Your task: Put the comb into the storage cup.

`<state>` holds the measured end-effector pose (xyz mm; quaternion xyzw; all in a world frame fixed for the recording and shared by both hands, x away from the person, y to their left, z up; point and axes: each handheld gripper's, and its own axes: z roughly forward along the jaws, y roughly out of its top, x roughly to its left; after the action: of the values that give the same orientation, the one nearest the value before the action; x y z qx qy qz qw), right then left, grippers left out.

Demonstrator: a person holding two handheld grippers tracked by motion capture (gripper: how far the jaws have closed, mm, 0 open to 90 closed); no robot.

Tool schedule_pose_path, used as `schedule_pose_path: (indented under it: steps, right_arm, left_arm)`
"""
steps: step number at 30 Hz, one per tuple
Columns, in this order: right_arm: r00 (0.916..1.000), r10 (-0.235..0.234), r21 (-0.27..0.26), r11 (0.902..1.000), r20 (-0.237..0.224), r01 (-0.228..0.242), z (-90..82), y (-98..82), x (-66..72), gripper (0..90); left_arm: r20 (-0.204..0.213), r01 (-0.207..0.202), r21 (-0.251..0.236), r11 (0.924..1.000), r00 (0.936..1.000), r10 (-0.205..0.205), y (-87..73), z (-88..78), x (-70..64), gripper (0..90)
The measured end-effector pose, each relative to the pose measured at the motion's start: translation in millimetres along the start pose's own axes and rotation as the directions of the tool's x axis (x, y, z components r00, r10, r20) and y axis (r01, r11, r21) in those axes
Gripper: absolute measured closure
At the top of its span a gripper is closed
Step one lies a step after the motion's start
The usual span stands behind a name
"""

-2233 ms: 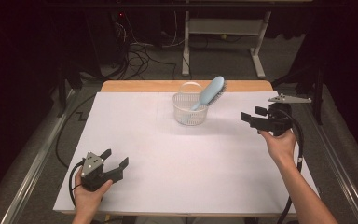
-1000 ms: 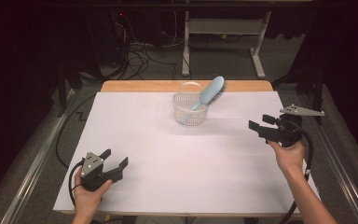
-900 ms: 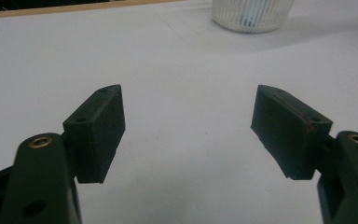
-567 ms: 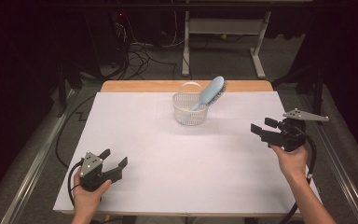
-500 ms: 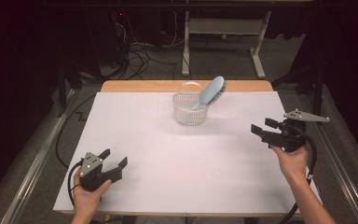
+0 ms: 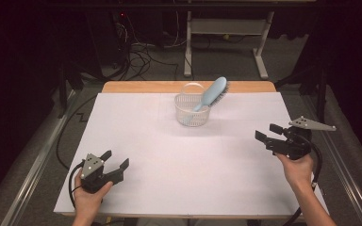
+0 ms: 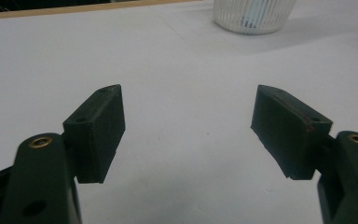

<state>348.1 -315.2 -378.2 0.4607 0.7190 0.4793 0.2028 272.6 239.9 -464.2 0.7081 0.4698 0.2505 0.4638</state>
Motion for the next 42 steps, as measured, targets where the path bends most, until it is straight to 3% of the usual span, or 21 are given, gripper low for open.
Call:
schedule_pose_path:
  steps: [27, 42]
  right_arm:
    - [0.9998, 0.021, -0.046, 0.9987, -0.006, -0.021, -13.9, -26.3, -0.1, 27.1]
    - [0.9994, 0.034, -0.046, 0.9984, -0.005, -0.034, -20.2, -41.9, 0.8, 26.6]
  left_arm:
    - [0.000, -0.001, 0.001, 1.0000, 1.0000, 0.001, -0.1, 0.1, -0.5, 26.6]
    - [0.001, -0.002, 0.000, 1.0000, 1.0000, 0.002, 0.0, -0.2, -0.8, 26.6]
